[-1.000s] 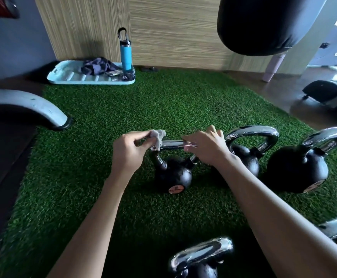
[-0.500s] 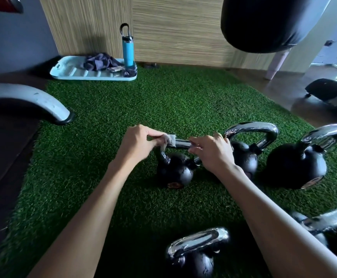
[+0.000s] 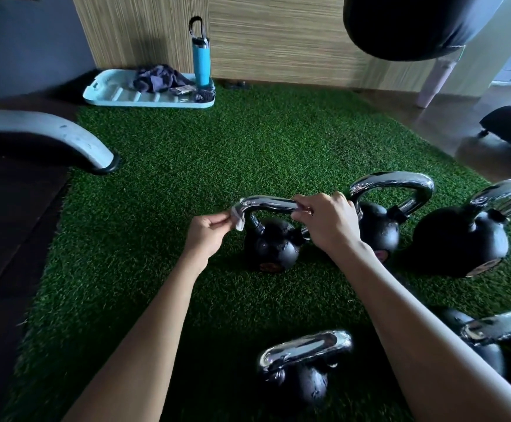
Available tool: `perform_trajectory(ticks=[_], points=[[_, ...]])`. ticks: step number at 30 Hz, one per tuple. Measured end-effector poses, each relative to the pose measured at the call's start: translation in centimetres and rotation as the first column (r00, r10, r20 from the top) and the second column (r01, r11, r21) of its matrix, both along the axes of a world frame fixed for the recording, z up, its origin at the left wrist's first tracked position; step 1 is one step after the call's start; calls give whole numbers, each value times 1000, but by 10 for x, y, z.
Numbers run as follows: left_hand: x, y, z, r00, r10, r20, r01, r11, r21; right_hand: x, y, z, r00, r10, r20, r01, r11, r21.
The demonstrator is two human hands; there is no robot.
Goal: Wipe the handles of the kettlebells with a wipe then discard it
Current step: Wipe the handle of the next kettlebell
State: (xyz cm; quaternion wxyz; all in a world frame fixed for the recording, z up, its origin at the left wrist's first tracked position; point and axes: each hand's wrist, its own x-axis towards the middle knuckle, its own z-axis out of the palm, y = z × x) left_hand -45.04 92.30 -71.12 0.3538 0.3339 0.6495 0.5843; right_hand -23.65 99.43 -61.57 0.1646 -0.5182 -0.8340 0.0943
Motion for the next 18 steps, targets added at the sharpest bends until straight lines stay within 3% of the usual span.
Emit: perform_trajectory(ticks=[4,6,10,15,18], points=[[21,8,-21,979,165,116,-156,984,-88,-4,-1,5,999,-48,6,48,999,1],[31,13,-21,966,237,103,-229,970,-85,-11,-2,5,991,-84,108,76,994,80],[41,31,1,954,266,137,-244,957,-155,-30,-18,2,973,-137,184,109,982,152],[50,50,16,947,215,239,-176,969,-173,-21,-12,0,979,-141,145,154,985,-82],[56,53,18,928,216,303,-179,973,-144,0,-7,10,995,-82,-60,56,936,-349]])
